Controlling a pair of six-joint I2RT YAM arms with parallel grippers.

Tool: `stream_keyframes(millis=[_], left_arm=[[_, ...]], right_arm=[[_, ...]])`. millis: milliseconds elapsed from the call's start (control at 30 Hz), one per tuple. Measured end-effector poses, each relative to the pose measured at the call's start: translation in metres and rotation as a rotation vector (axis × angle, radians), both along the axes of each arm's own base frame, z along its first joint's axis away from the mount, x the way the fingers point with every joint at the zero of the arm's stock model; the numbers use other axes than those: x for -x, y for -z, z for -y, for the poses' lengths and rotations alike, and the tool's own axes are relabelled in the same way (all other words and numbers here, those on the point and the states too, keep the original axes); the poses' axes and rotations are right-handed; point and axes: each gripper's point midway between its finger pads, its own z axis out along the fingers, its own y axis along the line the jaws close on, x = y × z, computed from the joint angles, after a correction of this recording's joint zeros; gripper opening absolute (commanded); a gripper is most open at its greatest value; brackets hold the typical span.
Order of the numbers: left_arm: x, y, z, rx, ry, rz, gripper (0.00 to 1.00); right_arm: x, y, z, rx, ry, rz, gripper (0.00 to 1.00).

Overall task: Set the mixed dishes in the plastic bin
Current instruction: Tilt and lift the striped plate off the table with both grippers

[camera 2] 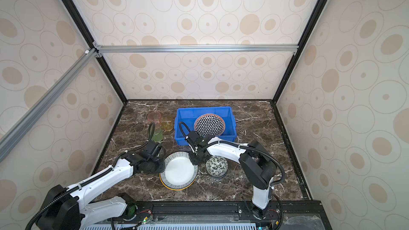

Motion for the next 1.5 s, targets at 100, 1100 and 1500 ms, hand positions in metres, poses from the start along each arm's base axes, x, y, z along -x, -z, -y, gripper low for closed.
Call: stream_keyframes(millis=[100, 1100, 1500], left_arm=[[0.0, -0.002, 0.0, 0.003, 0.0, 0.006, 0.29], [0.003, -0.006, -0.002, 0.008, -0.003, 0.012, 0.29], [0.003, -0.006, -0.002, 0.014, -0.007, 0.013, 0.3]], right_arm=[[0.0, -0.002, 0.002, 0.006, 0.002, 0.006, 0.26], [0.005, -0.013, 0.006, -0.009, 0.001, 0.007, 0.17], [0.008, -0.01, 0.002, -0.033, -0.004, -0.008, 0.09]])
